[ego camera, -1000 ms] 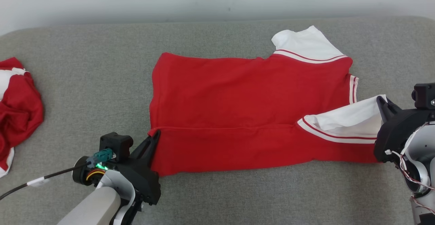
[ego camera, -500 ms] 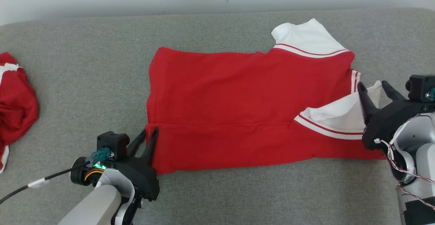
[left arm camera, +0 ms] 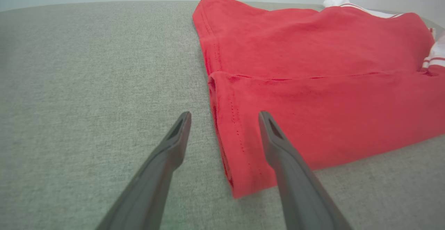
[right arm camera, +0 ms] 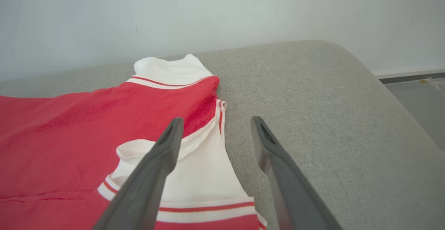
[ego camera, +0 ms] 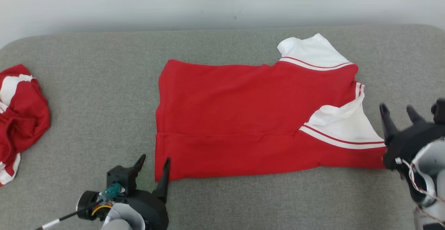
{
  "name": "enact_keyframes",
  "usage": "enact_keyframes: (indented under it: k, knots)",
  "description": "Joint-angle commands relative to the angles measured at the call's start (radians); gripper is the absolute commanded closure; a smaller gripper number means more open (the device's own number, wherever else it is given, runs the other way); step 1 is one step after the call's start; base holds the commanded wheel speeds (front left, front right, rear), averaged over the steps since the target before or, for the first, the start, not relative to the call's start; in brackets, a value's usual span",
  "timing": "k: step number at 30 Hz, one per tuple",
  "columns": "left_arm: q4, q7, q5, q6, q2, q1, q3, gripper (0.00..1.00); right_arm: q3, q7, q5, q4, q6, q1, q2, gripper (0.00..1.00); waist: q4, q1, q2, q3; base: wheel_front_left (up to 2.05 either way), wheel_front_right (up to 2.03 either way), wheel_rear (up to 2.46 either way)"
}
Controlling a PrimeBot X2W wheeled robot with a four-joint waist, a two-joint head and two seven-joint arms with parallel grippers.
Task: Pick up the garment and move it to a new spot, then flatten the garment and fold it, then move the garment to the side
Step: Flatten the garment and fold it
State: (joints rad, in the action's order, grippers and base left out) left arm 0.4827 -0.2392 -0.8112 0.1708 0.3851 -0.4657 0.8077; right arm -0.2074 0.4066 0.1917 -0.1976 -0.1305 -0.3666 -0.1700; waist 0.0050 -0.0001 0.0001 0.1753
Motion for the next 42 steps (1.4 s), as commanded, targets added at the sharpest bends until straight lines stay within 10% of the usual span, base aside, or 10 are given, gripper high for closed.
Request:
enact_keyframes:
  k: [1, 20, 31, 32, 33, 34, 35, 42]
  knots:
    - [-0.008, -0.005, 0.002, 0.008, -0.003, 0.014, 0.002, 0.0, -0.015, 0.018, -0.01, 0.002, 0.0, 0.023, 0.008, 0.0, 0.001, 0.0001, -0.0001, -0.012, 0.0, 0.0, 0.0]
    - [0.036, 0.185, -0.01, 0.108, -0.028, -0.037, 0.042, 0.0, -0.095, 0.293, -0.147, -0.147, 0.0, -0.039, 0.046, 0.0, -0.017, 0.0001, -0.0001, 0.033, 0.0, 0.0, 0.0]
    - [0.069, 0.252, -0.038, 0.093, -0.057, -0.031, 0.063, 0.0, -0.093, 0.392, -0.137, -0.251, 0.0, -0.063, 0.017, 0.0, 0.011, 0.0001, -0.0001, 0.074, 0.0, 0.0, 0.0]
    - [0.073, 0.262, -0.04, 0.09, -0.06, -0.025, 0.067, 0.03, -0.089, 0.406, -0.132, -0.26, 0.0, -0.06, 0.018, 0.0, 0.013, 0.0001, -0.0001, 0.074, 0.0, 0.0, 0.0]
    - [0.075, 0.27, -0.047, 0.083, -0.063, -0.018, 0.069, 0.59, -0.083, 0.419, -0.122, -0.269, 0.0, -0.057, 0.021, 0.0, 0.015, 0.0001, -0.0001, 0.074, 0.0, 0.0, 0.0]
    - [0.077, 0.277, -0.052, 0.077, -0.065, -0.012, 0.074, 0.79, -0.078, 0.427, -0.114, -0.271, 0.0, -0.054, 0.024, 0.23, 0.016, 0.0001, -0.0001, 0.073, 0.0, 0.0, 0.0]
    - [0.079, 0.286, -0.057, 0.069, -0.067, -0.006, 0.079, 1.0, -0.07, 0.425, -0.106, -0.265, 0.0, -0.049, 0.024, 1.0, 0.017, 0.0001, -0.0001, 0.071, 0.0, 0.0, 0.0]
    - [0.043, 0.274, -0.086, 0.05, -0.052, 0.03, 0.069, 1.0, -0.095, 0.421, -0.037, -0.159, 0.0, 0.008, 0.024, 1.0, 0.025, 0.0001, -0.0001, 0.029, 0.0, 0.0, 0.0]
